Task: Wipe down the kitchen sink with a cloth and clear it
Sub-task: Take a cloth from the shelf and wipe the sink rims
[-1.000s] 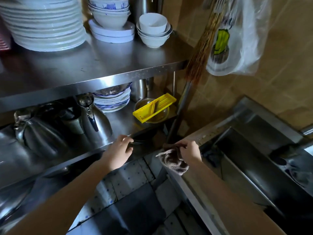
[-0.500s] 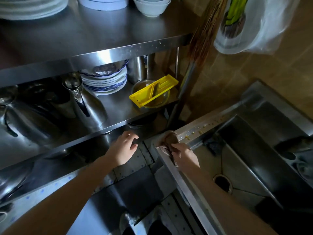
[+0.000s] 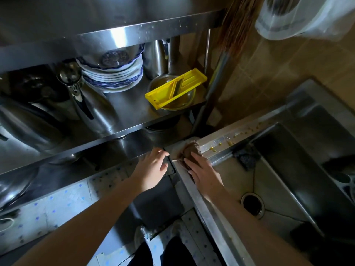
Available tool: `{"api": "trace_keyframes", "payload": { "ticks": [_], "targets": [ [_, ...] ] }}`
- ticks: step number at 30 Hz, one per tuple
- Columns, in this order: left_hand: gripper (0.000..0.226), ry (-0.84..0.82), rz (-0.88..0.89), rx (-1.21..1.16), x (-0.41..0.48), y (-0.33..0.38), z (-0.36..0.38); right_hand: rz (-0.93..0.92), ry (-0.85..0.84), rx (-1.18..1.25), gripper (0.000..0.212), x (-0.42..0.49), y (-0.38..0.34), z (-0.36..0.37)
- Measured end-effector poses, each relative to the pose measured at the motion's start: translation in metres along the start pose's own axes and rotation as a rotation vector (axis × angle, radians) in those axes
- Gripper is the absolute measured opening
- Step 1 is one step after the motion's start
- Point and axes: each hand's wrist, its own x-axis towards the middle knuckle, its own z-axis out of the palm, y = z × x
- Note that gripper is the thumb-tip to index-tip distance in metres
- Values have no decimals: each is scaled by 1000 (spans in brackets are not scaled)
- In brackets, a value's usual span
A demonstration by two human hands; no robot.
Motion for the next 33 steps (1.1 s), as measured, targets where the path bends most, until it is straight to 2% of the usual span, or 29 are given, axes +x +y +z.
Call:
{"api": "trace_keyframes", "payload": {
  "ticks": [1,5,9,12,15,17,23,28,33],
  "targets": [
    [39,-3,-9,7,1,2,3,-14,8,-19,40,2,2,-1],
    [43,14,-32,16,4,8,14,-128,211,-53,14,6,11,-4],
    [51,36,-52,28,11,15,21,76,117,60,31,18,30,-5],
    [58,41,-64,41,14,19,28,156,203,94,32,25,43,-13],
    [61,41,-72,9,17,23,34,182,193,117,35,30,60,-20],
    [60,51,-64,7,20,24,36,195,211,102,35,33,75,-25],
    [56,73,-58,14,21,23,36,381,295,198,39,50,113,-42],
    [55,95,-74,28,19,20,33,315,252,224,40,46,95,-38],
    [54,109,-92,37,15,19,31,58,210,227,42,35,49,-21]
  ]
}}
